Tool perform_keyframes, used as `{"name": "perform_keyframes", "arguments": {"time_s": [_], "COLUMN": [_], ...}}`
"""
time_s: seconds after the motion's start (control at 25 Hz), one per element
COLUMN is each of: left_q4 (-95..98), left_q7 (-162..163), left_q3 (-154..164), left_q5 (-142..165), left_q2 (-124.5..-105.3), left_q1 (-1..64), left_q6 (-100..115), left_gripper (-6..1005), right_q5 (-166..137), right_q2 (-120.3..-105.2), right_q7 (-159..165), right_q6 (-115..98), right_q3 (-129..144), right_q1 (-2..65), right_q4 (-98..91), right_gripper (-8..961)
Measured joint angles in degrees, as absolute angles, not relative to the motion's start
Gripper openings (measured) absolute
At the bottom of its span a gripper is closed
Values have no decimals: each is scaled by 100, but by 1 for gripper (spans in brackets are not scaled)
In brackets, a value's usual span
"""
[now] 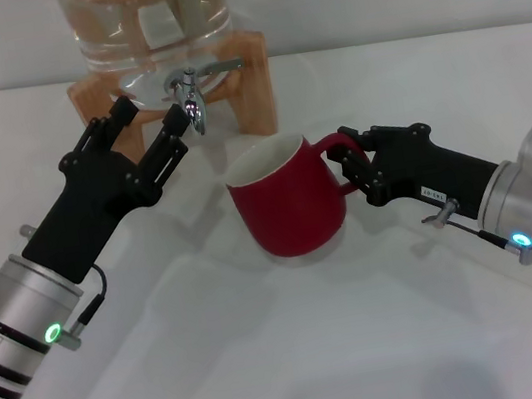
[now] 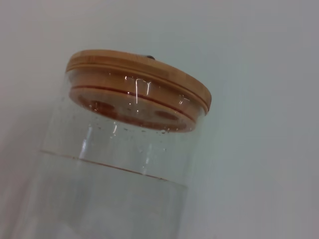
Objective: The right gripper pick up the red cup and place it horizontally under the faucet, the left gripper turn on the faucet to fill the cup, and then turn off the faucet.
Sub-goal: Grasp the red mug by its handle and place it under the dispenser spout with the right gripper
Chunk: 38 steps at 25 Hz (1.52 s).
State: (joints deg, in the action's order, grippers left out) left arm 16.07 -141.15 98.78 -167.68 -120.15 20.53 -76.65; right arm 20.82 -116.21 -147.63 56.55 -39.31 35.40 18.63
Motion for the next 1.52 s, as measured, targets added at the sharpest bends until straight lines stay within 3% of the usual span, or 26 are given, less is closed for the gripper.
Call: {"name": "perform_keyframes", "arguments": {"time_s": [1.52], "left_q4": [1670], "left_q7": [-14124], "left_q3": [9933], "left_q5": [-16769], "left_q2": [-12015], "left_q1": [2089], "left_q6": [-7764], "left_gripper": [757], "right_q5": [2593], "right_q2": [-11619], "right_q7": [-15329], "right_q6": [4339], "right_q3": [-3874], "right_q1": [3949], "right_q4": [2601], "right_gripper": [165]}}
